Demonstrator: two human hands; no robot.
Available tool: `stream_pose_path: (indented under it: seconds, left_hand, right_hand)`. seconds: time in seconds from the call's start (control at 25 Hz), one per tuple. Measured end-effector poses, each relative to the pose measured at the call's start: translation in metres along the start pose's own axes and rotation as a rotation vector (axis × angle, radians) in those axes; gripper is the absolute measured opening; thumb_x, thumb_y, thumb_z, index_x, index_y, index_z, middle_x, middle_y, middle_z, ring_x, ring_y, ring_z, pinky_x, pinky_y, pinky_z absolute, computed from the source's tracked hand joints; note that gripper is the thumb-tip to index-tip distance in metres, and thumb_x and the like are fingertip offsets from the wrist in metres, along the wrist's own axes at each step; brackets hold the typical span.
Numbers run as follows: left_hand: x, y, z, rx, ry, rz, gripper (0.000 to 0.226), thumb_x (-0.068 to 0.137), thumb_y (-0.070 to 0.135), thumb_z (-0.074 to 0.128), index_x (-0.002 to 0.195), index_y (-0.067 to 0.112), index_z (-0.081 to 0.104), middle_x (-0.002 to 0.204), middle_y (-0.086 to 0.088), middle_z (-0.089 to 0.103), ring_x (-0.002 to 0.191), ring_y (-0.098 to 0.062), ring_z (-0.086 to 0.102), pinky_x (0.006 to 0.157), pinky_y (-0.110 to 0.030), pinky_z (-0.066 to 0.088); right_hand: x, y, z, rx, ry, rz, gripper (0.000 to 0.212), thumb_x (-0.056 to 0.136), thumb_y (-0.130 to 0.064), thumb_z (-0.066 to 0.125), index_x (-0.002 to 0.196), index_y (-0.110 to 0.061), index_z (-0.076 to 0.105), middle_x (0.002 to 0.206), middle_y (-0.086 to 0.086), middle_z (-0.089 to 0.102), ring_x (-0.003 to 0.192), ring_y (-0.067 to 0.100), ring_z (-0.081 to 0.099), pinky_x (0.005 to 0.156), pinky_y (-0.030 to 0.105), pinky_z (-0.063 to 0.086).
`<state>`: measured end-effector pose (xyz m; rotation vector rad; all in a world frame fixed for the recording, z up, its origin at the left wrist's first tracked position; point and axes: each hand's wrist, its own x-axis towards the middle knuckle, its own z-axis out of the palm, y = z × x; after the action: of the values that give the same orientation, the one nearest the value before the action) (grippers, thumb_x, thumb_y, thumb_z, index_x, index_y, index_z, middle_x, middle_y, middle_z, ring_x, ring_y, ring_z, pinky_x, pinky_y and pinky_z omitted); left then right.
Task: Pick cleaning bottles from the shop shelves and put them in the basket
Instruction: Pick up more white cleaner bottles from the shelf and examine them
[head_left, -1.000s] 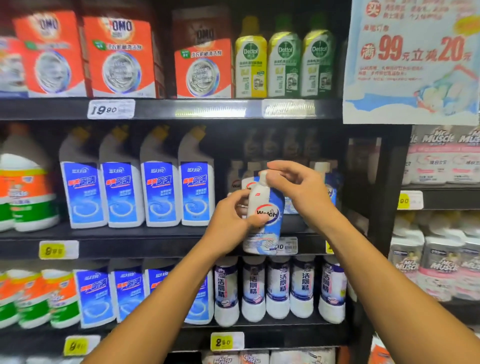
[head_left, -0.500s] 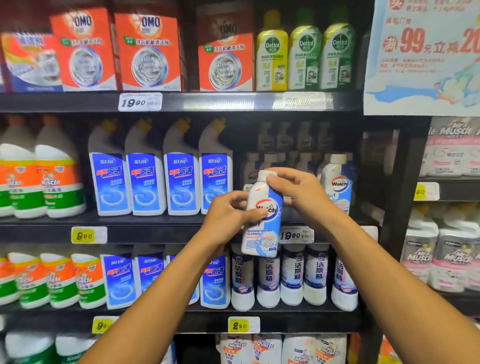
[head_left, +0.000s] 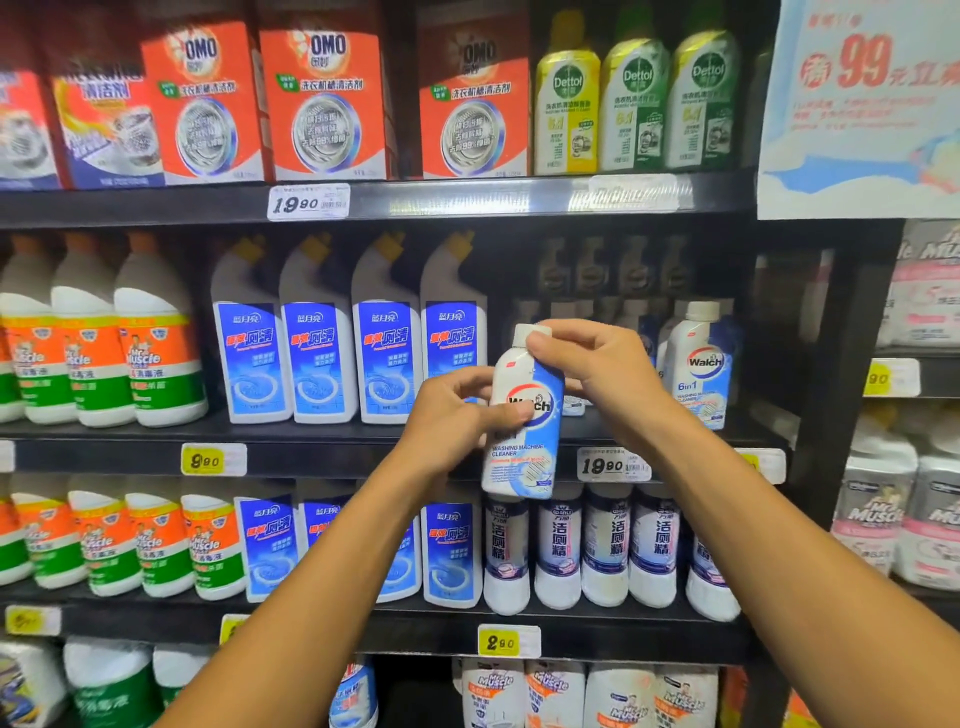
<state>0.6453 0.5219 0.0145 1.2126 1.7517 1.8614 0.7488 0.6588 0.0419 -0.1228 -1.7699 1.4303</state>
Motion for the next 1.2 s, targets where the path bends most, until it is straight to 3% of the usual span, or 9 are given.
stream_pose_path:
  seconds: [0.12,0.24,0.4,0.48,0.64,0.8,0.96,1.08,1.2]
  left_hand:
    - [-0.003,0.005,0.006,0.292,0.164,0.232,0.041,0.060,0.037,0.084,0.098,0.036,0.069,0.094,0.008,0.073,0.086,-0.015,0.069,0.080,-0.043,0.058]
    - [-0.005,0.006,0.007,0.390,0.194,0.276,0.046,0.059,0.043,0.081,0.103,0.037,0.067,0.096,0.010,0.072,0.089,-0.015,0.068,0.078,-0.042,0.057]
    - [-0.004,0.006,0.000,-0.010,-0.049,-0.024,0.021,0.075,0.015,0.082,0.094,0.020,0.075,0.093,-0.004,0.077,0.079,-0.018,0.075,0.065,-0.032,0.059]
    - [-0.005,0.006,0.000,-0.120,-0.138,-0.144,0.005,0.081,0.016,0.076,0.085,0.018,0.076,0.088,-0.004,0.078,0.076,-0.015,0.074,0.062,-0.026,0.057]
    - [-0.004,0.005,0.000,-0.167,-0.172,-0.156,0.004,0.084,0.021,0.073,0.086,0.018,0.074,0.088,-0.003,0.078,0.077,-0.013,0.074,0.064,-0.024,0.057]
    - [-0.004,0.009,0.000,-0.109,-0.116,-0.050,0.017,0.081,0.018,0.077,0.097,0.016,0.071,0.088,0.000,0.078,0.078,-0.013,0.075,0.060,-0.022,0.056]
    - [-0.005,0.013,0.004,-0.035,-0.027,0.115,0.028,0.076,0.007,0.081,0.096,0.024,0.072,0.091,0.000,0.075,0.076,-0.011,0.074,0.063,-0.024,0.059]
    - [-0.004,0.012,0.004,0.074,0.012,0.233,0.036,0.075,0.007,0.082,0.102,0.028,0.070,0.098,-0.003,0.072,0.083,-0.013,0.070,0.074,-0.030,0.061]
    - [0.001,0.009,0.003,0.066,0.002,0.253,0.040,0.076,0.008,0.082,0.108,0.028,0.066,0.102,-0.002,0.071,0.084,-0.007,0.068,0.075,-0.025,0.060]
  right_hand:
    - [-0.005,0.005,-0.004,0.237,-0.059,-0.043,0.020,0.090,-0.011,0.065,0.109,-0.013,0.068,0.097,-0.004,0.078,0.088,0.010,0.073,0.069,0.022,0.056]
    - [-0.008,0.007,-0.004,0.289,-0.077,-0.056,0.022,0.087,-0.015,0.064,0.109,-0.015,0.067,0.099,-0.004,0.078,0.090,0.010,0.072,0.070,0.022,0.056]
    - [-0.007,-0.004,0.002,0.008,0.027,-0.036,0.009,0.087,-0.020,0.074,0.091,-0.012,0.074,0.079,-0.004,0.078,0.071,0.009,0.074,0.056,0.017,0.053]
    - [-0.005,-0.010,0.007,-0.136,0.086,-0.040,0.025,0.084,-0.029,0.078,0.083,-0.004,0.075,0.070,-0.001,0.076,0.063,0.012,0.074,0.050,0.017,0.052]
    - [-0.006,-0.016,0.008,-0.189,0.132,-0.028,0.030,0.082,-0.034,0.079,0.080,-0.005,0.074,0.066,-0.002,0.075,0.061,0.012,0.074,0.048,0.016,0.052]
    - [-0.008,-0.012,0.003,-0.077,0.063,-0.029,0.026,0.086,-0.031,0.075,0.094,-0.006,0.073,0.077,-0.004,0.077,0.070,0.011,0.075,0.054,0.016,0.053]
    - [-0.008,-0.005,-0.010,0.081,-0.067,-0.011,0.040,0.080,-0.039,0.072,0.108,-0.010,0.069,0.092,-0.002,0.077,0.088,0.011,0.073,0.073,0.025,0.056]
    - [-0.012,0.004,-0.022,0.056,-0.196,-0.012,0.038,0.080,-0.035,0.074,0.113,-0.017,0.069,0.102,-0.002,0.077,0.097,0.012,0.072,0.078,0.024,0.056]
    - [-0.014,0.007,-0.023,-0.028,-0.181,-0.069,0.029,0.079,-0.027,0.079,0.108,-0.024,0.074,0.104,0.001,0.077,0.097,0.014,0.073,0.077,0.024,0.057]
